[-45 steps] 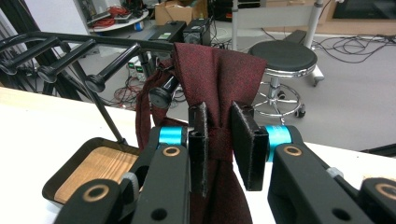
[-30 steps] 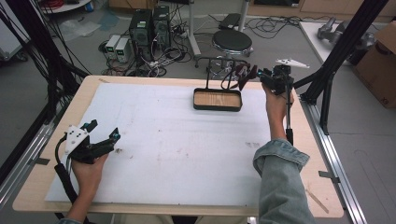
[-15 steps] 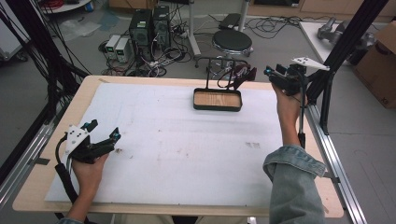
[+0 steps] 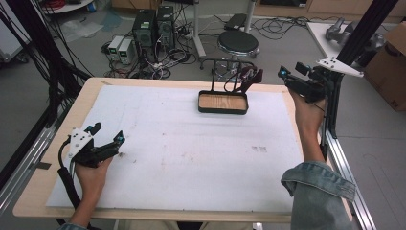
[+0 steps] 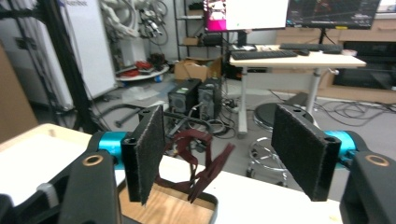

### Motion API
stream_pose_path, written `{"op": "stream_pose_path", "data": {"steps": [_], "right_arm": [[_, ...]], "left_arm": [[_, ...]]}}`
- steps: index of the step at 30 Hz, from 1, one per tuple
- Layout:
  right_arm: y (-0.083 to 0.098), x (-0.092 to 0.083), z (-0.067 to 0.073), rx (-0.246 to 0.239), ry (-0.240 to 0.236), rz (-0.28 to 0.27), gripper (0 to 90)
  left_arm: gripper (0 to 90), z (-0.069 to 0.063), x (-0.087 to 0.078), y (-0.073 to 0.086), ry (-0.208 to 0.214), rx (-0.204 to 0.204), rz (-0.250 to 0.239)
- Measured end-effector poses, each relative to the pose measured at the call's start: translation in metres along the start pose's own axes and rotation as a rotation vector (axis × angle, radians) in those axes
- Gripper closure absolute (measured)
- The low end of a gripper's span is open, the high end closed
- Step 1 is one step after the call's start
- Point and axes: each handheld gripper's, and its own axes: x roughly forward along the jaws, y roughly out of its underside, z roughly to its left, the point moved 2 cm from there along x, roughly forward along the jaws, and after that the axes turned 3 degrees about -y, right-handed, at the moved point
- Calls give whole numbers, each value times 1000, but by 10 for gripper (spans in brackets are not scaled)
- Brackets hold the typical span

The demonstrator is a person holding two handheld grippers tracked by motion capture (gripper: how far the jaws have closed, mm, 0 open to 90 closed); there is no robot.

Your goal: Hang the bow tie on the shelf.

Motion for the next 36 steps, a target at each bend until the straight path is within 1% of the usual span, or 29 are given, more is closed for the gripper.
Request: {"op": "stream_pose_path", "data": {"steps": [5, 9, 14, 15, 17, 19, 23, 28, 30, 32, 33, 36], "right_arm": [[-7, -17, 11, -2, -40, -28, 287], [-9, -29, 20, -11, -61, -47, 243], [-6, -45, 31, -18, -69, -64, 190], [-4, -49, 33, -26, -74, -71, 180], [0, -54, 36, -30, -69, -80, 151], [5, -61, 41, -33, -68, -99, 137], [14, -73, 45, -36, -66, -128, 123], [31, -89, 47, -14, -67, -153, 119], [39, -95, 47, -5, -65, -153, 117], [46, -101, 47, 4, -75, -162, 116], [52, -105, 47, 14, -88, -174, 116], [65, -114, 49, 17, -82, -187, 115]], "left_arm": [[160, 0, 0, 0, 2, 4, 1], [160, 0, 0, 0, 2, 2, 3], [160, -1, 0, 0, 5, 1, 2], [160, -1, 0, 0, 5, 2, 3], [159, -2, 0, 0, 5, 3, 4], [160, -2, 0, 0, 8, 5, 5], [160, -3, 0, 0, 11, 6, 5], [159, -3, -1, 0, 11, 3, 5], [160, -3, -2, 0, 10, 5, 6], [160, -3, -1, 0, 10, 2, 3], [159, -3, -1, 0, 11, 2, 4], [159, -3, -2, 0, 10, 2, 5]]}}
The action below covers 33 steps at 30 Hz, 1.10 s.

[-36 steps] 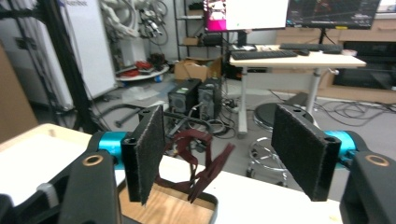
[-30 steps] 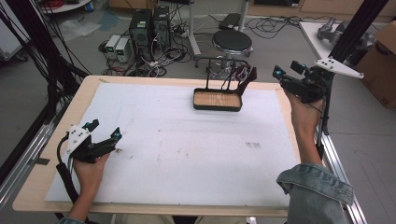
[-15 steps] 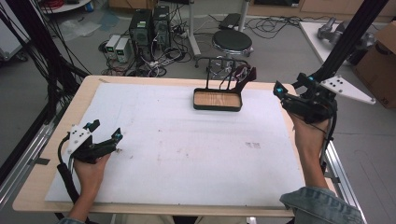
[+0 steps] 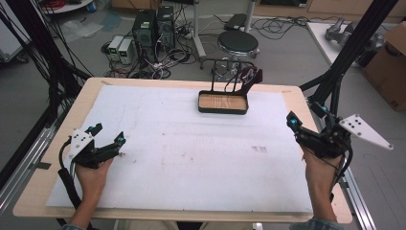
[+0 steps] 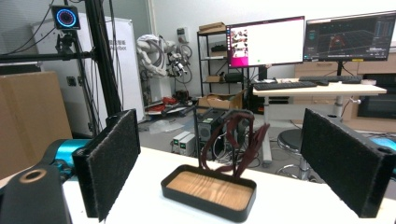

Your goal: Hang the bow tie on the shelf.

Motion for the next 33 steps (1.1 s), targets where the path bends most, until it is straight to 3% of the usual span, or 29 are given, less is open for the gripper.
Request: {"op": "stream_pose_path", "data": {"steps": [6, 15, 33], "right_arm": [[24, -15, 2, 2, 22, 5, 115], [67, -23, 3, -1, 50, 28, 115], [130, -21, 3, 35, 73, 153, 115]], "left_arm": [[159, 0, 0, 0, 1, 1, 1], [160, 0, -1, 0, 1, 1, 2], [159, -1, 0, 0, 2, 5, 6]]}}
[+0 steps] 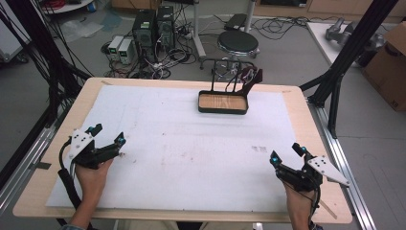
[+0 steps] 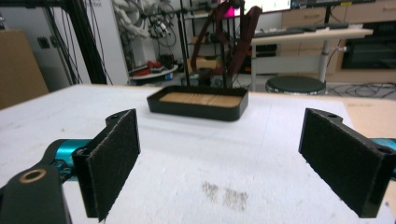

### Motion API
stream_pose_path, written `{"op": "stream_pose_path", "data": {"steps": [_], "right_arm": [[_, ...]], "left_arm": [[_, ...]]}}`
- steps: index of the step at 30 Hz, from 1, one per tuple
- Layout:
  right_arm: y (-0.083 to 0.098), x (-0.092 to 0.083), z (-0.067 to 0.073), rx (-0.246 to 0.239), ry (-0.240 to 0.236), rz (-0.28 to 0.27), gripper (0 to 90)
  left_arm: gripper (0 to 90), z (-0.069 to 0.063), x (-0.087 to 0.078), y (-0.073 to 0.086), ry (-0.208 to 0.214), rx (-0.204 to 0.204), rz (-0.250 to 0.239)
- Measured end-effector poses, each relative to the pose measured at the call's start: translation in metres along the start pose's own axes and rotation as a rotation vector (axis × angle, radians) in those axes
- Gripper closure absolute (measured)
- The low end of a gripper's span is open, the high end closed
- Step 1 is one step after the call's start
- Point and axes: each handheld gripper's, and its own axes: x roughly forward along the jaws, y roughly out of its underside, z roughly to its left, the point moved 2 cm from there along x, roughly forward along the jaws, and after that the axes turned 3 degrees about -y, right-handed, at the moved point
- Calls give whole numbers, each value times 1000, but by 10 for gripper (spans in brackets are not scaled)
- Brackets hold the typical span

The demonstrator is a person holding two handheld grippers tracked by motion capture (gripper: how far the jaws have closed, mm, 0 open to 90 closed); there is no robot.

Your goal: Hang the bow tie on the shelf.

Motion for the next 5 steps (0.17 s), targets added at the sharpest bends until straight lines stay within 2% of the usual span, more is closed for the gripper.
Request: {"op": "stream_pose_path", "data": {"steps": [5], "right_arm": [[4, 2, 2, -10, 0, 11, 115]], "left_arm": [[159, 0, 1, 1, -2, -2, 10]]}}
